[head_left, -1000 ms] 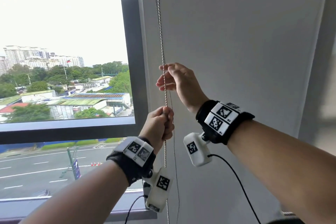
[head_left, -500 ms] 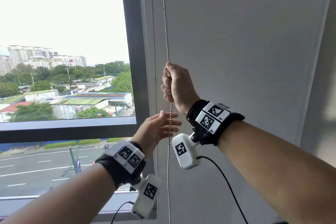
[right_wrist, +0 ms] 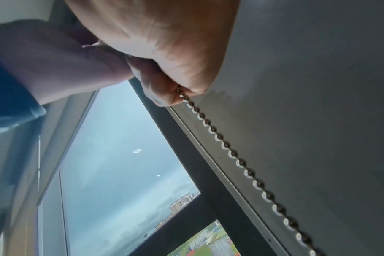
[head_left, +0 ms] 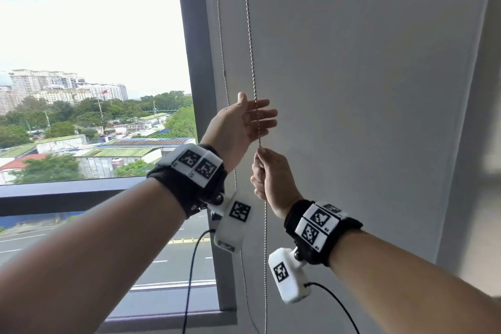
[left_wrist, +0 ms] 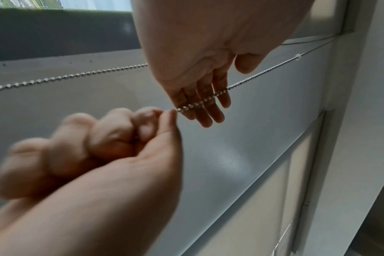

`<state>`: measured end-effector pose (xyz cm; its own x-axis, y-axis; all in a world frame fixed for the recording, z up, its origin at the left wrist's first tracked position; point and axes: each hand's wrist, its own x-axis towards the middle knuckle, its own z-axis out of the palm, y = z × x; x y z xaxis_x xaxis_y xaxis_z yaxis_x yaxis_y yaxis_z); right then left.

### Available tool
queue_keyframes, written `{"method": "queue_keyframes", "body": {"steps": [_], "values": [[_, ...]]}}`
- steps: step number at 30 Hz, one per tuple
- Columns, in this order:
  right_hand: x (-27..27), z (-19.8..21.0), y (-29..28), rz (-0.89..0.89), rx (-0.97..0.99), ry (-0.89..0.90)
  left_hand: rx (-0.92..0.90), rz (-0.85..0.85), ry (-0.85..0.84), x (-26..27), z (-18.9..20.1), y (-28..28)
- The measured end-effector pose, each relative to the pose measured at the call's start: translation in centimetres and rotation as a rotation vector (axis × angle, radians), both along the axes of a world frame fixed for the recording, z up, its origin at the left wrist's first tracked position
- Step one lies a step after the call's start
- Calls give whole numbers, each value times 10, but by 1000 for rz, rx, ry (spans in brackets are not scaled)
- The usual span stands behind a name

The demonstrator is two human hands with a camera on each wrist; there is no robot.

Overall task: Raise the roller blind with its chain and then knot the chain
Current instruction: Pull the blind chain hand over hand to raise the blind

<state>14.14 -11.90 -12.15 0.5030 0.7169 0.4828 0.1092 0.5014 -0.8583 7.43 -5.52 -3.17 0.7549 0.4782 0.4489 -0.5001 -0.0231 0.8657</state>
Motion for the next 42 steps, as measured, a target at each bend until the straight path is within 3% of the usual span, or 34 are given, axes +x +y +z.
{"method": "queue_keyframes", "body": {"steps": [5,12,15,19,23,27,33,37,42], "values": [[-1,-29,-11,-71,-51,-61,-48,44,-1,11,-13,-10],[16,-41,-11,7,-99,-173,-12,169,7,10,-28,-10],[29,-24,-6,5,-103,-246,-8,209,11,7,-30,-10],[38,27,1,-47,19,-167,-23,231,32,4,-42,-9],[25,80,0,-18,112,-190,-27,213,78,0,-64,-9],[10,108,6,22,116,-208,-43,228,125,-4,-83,-5],[-7,111,13,130,1,-120,-30,259,196,-13,-101,-2],[-18,98,13,96,12,-89,-13,237,236,-16,-112,-9],[-16,77,13,78,39,-72,1,109,238,-23,-121,-8]]}}
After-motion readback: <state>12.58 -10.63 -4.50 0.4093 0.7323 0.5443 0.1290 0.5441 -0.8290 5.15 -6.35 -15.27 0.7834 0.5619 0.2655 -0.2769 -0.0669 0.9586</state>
